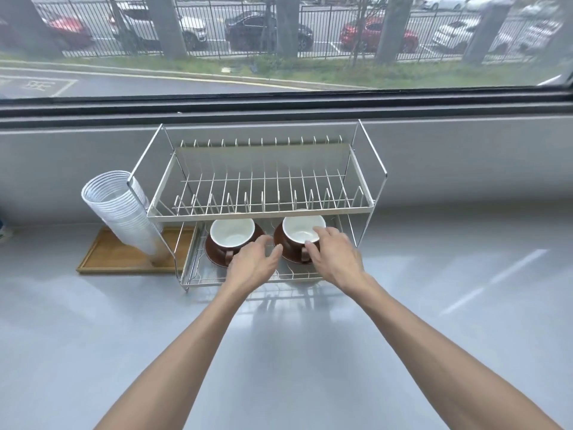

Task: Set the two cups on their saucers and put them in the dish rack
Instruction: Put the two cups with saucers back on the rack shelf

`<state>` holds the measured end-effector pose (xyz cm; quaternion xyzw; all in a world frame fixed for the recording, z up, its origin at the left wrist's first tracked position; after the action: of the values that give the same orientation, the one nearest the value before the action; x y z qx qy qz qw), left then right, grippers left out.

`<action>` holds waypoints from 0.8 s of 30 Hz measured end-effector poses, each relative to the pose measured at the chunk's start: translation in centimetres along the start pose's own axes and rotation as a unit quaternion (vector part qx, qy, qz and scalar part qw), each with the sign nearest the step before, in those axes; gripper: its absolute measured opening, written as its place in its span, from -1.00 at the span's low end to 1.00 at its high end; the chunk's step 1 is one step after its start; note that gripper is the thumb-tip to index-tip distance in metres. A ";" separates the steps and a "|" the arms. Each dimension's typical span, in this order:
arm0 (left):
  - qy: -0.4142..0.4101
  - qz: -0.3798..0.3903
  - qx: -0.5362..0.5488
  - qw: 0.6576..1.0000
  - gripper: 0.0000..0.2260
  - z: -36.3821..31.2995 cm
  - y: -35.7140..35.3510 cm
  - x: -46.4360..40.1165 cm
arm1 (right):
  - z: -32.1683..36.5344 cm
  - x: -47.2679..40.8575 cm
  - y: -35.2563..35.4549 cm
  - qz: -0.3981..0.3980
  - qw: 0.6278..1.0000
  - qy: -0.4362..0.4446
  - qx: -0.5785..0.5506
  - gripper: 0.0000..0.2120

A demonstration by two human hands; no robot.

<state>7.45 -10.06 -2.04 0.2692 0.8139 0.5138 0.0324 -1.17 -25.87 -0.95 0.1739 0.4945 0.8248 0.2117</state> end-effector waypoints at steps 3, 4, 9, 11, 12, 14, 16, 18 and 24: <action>0.017 -0.029 0.071 0.997 -0.54 -1.2 0.1 -0.1 | -1.9 -1.1 -0.1 -0.025 0.995 -0.031 -0.088 -0.50; 0.028 -0.031 0.094 0.995 -0.54 -1.4 -0.2 -0.4 | -2.6 -1.7 -0.4 -0.024 0.990 -0.052 -0.129 -0.49; 0.137 0.018 0.293 0.946 -0.40 -0.5 -4.0 -2.7 | -5.4 -4.0 -2.7 0.004 0.954 -0.146 -0.261 -0.46; 0.185 0.036 0.374 0.908 -0.41 -0.2 -5.4 -3.3 | -5.7 -4.3 -3.5 0.005 0.942 -0.159 -0.296 -0.49; 0.199 0.041 0.393 0.897 -0.41 -0.1 -6.0 -3.5 | -5.7 -4.5 -3.7 0.008 0.934 -0.165 -0.316 -0.50; 0.214 0.045 0.406 0.887 -0.41 0.0 -6.8 -4.0 | -5.6 -4.8 -4.3 0.013 0.918 -0.174 -0.355 -0.51; 0.221 0.047 0.413 0.883 -0.43 0.1 -7.5 -4.2 | -5.5 -4.9 -4.7 0.019 0.908 -0.182 -0.377 -0.53; 0.219 0.043 0.415 0.882 -0.45 0.2 -7.9 -4.3 | -5.5 -4.9 -4.9 0.022 0.905 -0.184 -0.383 -0.55; 0.200 0.040 0.392 0.897 -0.45 0.4 -8.0 -4.3 | -5.4 -4.6 -4.9 0.015 0.898 -0.177 -0.403 -0.60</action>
<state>8.04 -14.38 -10.00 0.1841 0.9272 0.1969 -0.2602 0.91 -30.25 -8.09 0.2241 0.0717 0.9123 0.3352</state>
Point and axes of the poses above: each hand's wrist, its own x-axis away from the middle knuckle, its own y-axis out of the back of the hand, z = x × y, the point moved 9 cm from there along -x, towards the middle knuckle, and after that the axes turned 4 degrees about -x, right-handed, at the moved point
